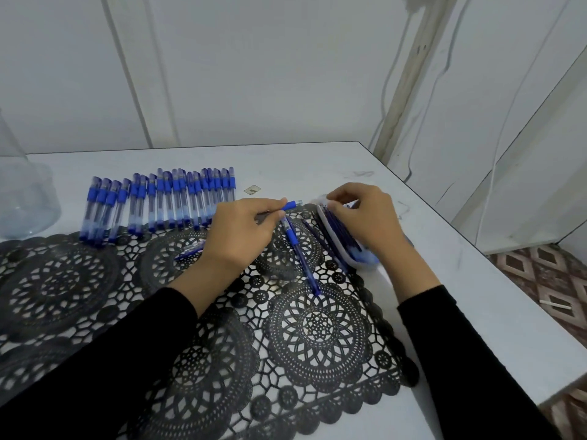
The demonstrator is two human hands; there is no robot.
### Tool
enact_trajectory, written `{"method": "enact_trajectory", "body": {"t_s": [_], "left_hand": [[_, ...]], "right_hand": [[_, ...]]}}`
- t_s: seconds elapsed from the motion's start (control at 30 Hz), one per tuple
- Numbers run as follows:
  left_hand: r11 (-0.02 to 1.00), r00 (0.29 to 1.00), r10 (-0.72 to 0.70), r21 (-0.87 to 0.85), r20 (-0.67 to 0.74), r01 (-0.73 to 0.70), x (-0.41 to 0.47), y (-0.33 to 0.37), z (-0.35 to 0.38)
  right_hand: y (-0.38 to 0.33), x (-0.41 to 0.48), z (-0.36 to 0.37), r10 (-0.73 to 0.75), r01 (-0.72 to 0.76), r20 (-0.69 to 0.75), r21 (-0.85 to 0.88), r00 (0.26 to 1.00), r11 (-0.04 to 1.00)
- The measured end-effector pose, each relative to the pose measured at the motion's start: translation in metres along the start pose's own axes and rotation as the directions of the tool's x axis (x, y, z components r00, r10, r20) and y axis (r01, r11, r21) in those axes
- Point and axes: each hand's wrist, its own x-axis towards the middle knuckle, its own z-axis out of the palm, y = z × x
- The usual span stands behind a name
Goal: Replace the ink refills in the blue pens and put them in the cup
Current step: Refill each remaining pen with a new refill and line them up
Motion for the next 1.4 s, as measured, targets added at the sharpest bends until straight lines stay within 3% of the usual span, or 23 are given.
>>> {"method": "enact_trajectory", "body": {"t_s": [0.13,0.5,0.97,1.07,1.4], "left_hand": [[1.0,0.999,0.003,-0.027,0.042,-0.002,0.004,0.005,0.011],[0.997,0.998,0.037,-0.062,0.043,-0.034,0.011,0.008,0.034],[0.997,0.998,0.045,-0.064,0.045,-0.042,0.008,0.005,0.033],[0.997,0.998,0.047,-0.06,0.047,-0.044,0.008,0.005,0.033],[0.997,0.998,0.045,-0.071,0.035,-0.042,0.008,0.006,0.032]], "right_hand": [[0.023,0.003,-0.022,0.03,-0.029,0.06,-0.021,0.998,0.999],[0.032,0.006,-0.016,0.012,0.04,0.153,-0.331,0.988,0.943],[0.018,0.004,-0.004,0.156,-0.1,0.074,-0.495,0.985,0.863],[0.016,0.003,0.001,0.214,-0.174,0.033,-0.466,0.976,0.868],[0.011,-0.004,-0.004,0.357,-0.357,-0.021,-0.104,0.934,0.928]]}}
